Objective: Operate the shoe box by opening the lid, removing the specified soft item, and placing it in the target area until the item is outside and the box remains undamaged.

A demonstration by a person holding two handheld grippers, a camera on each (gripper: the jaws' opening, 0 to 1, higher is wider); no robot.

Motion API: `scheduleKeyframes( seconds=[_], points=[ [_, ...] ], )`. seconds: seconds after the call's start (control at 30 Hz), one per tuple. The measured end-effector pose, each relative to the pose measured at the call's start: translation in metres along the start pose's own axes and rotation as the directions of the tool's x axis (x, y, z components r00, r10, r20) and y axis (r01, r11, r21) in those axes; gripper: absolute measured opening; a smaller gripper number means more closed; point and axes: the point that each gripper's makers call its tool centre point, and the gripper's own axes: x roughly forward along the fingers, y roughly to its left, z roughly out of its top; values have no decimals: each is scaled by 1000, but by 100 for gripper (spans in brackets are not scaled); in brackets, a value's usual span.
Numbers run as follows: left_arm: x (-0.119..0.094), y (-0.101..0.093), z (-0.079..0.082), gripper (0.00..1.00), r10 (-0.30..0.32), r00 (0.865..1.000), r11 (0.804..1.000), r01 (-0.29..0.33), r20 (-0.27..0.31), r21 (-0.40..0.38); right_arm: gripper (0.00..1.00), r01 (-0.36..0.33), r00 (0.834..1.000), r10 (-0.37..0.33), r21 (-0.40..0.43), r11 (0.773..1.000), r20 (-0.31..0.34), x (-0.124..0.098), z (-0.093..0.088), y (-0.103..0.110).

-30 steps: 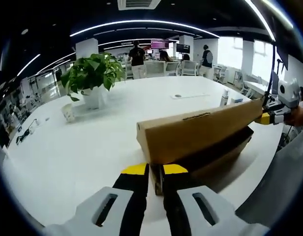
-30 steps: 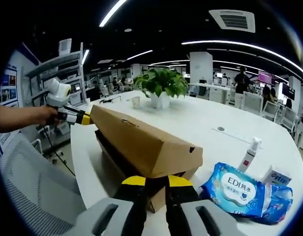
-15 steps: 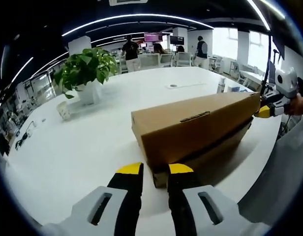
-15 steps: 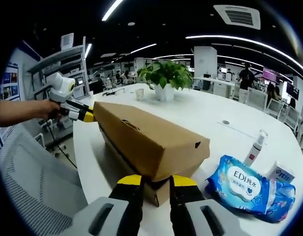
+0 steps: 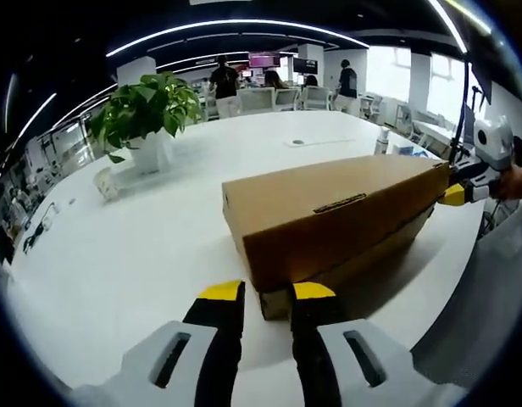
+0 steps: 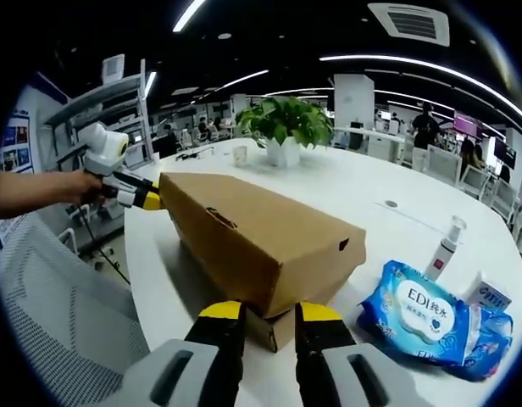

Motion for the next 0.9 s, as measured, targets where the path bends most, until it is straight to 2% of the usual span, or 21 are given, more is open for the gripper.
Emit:
scheduleKeyframes(
  seconds=[0.4, 0.9],
  points=[
    [-2, 0, -4, 21, -4, 1000, 1000, 4, 6, -22, 20, 4, 1000, -4, 8, 1000, -12, 2, -4, 0],
    [8, -4, -18, 22, -27, 999, 999, 26, -36, -26, 22, -1, 999, 1, -2, 1000, -51, 6, -17, 1]
  ],
)
